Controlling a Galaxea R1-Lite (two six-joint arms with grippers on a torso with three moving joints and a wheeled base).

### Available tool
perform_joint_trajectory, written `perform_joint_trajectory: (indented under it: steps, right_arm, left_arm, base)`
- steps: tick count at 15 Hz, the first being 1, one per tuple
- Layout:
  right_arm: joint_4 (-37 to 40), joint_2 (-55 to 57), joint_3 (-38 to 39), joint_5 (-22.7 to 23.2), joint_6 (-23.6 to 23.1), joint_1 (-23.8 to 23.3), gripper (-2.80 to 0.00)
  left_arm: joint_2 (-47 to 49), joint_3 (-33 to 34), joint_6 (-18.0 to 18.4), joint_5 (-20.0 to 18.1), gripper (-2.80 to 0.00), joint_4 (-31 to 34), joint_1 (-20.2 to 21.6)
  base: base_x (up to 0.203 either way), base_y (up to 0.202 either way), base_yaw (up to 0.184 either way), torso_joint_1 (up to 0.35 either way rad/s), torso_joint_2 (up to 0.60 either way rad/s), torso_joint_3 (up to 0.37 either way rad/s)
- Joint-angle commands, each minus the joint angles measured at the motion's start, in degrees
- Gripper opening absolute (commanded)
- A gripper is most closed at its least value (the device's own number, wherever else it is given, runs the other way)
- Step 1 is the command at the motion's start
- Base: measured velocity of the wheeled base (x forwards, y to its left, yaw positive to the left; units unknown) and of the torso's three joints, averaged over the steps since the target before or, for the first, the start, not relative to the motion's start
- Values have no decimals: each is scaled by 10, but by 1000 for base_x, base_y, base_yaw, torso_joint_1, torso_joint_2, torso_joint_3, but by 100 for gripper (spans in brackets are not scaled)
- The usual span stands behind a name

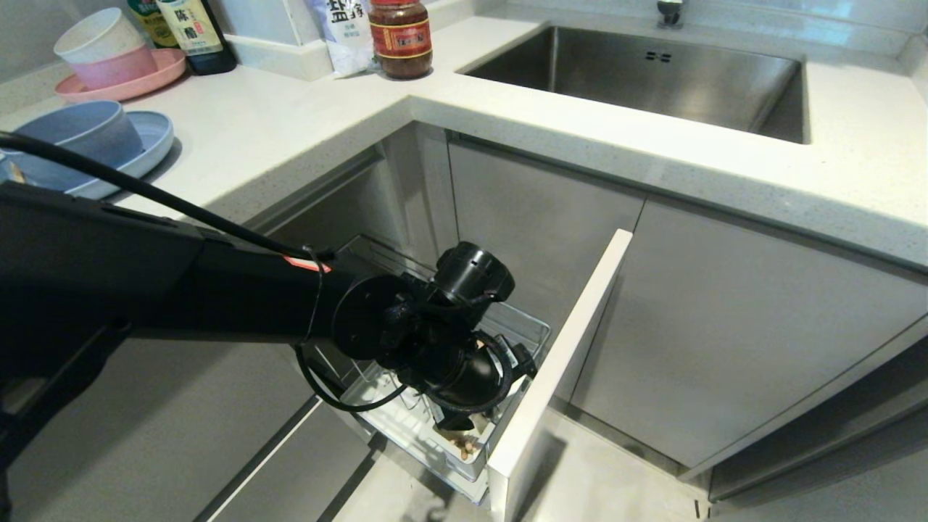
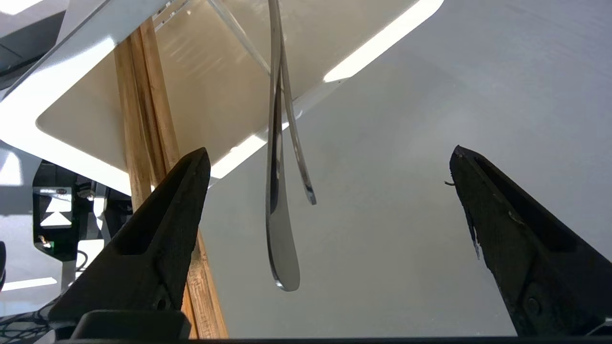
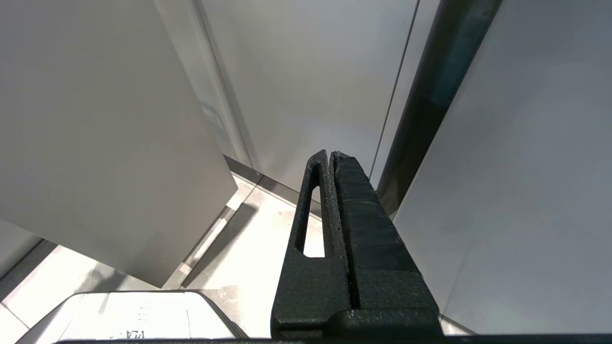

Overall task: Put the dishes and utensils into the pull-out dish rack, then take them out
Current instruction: Take the spoon out of the cupboard

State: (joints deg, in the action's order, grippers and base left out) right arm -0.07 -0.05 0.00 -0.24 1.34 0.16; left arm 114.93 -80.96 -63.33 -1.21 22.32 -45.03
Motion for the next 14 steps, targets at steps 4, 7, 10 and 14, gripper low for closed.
perform_joint_trajectory:
  steps: [4, 7, 10, 14]
  right_arm:
    - [0, -2, 1, 0, 0, 0, -280]
    - [0, -2, 1, 0, 0, 0, -280]
    - [0, -2, 1, 0, 0, 0, -280]
    - [0, -2, 1, 0, 1, 0, -280]
  left_arm:
    - [1, 0, -2, -1, -280, 2, 0]
    - [1, -1, -2, -2, -280, 3, 0]
    - [2, -1, -2, -2, -280, 2, 0]
    - [2, -2, -1, -2, -280, 2, 0]
  base:
    - [0, 0, 0, 0, 0, 0]
    - [0, 0, 0, 0, 0, 0]
    - [0, 0, 0, 0, 0, 0]
    - [0, 0, 0, 0, 0, 0]
